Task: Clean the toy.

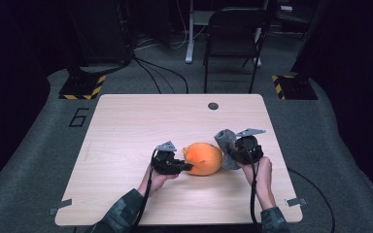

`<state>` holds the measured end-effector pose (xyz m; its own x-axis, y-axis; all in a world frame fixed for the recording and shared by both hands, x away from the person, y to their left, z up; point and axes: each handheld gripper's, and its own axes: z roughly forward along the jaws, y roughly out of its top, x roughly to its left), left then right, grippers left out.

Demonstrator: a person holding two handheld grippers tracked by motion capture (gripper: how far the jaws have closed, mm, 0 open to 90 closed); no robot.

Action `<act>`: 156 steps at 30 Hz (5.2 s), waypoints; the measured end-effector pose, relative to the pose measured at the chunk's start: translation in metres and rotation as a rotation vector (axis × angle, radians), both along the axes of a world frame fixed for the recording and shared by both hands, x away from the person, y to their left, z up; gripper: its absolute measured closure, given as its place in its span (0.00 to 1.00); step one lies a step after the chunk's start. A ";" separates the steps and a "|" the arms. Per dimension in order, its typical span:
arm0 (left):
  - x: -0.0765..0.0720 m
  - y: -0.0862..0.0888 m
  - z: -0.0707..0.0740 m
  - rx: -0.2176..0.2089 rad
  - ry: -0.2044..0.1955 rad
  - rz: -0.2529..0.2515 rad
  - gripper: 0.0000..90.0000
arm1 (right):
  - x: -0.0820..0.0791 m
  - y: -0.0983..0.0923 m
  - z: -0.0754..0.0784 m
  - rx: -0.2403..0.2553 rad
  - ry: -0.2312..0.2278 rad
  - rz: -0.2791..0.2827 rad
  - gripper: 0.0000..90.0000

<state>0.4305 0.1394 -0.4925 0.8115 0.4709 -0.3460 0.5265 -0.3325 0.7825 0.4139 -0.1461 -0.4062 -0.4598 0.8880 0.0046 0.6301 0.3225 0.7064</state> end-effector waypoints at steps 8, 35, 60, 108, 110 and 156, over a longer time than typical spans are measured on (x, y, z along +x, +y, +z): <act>0.000 0.000 -0.002 0.005 0.002 0.003 0.86 | -0.004 0.042 -0.016 -0.066 0.008 0.107 0.78; -0.006 0.000 -0.004 0.128 -0.287 -0.031 0.25 | 0.006 0.035 -0.023 -0.031 0.029 0.084 0.79; -0.016 -0.020 -0.026 0.327 -0.574 -0.033 0.18 | 0.010 0.033 -0.025 -0.016 0.045 0.081 0.79; -0.015 -0.016 -0.027 0.213 -0.551 0.023 0.84 | -0.009 -0.075 -0.065 -0.091 0.099 -0.199 0.77; -0.013 -0.014 -0.019 0.167 -0.513 0.032 0.86 | -0.008 -0.078 -0.065 -0.095 0.086 -0.191 0.77; 0.003 -0.001 0.003 0.051 0.079 0.082 0.80 | -0.019 -0.028 -0.020 0.013 0.001 -0.045 0.77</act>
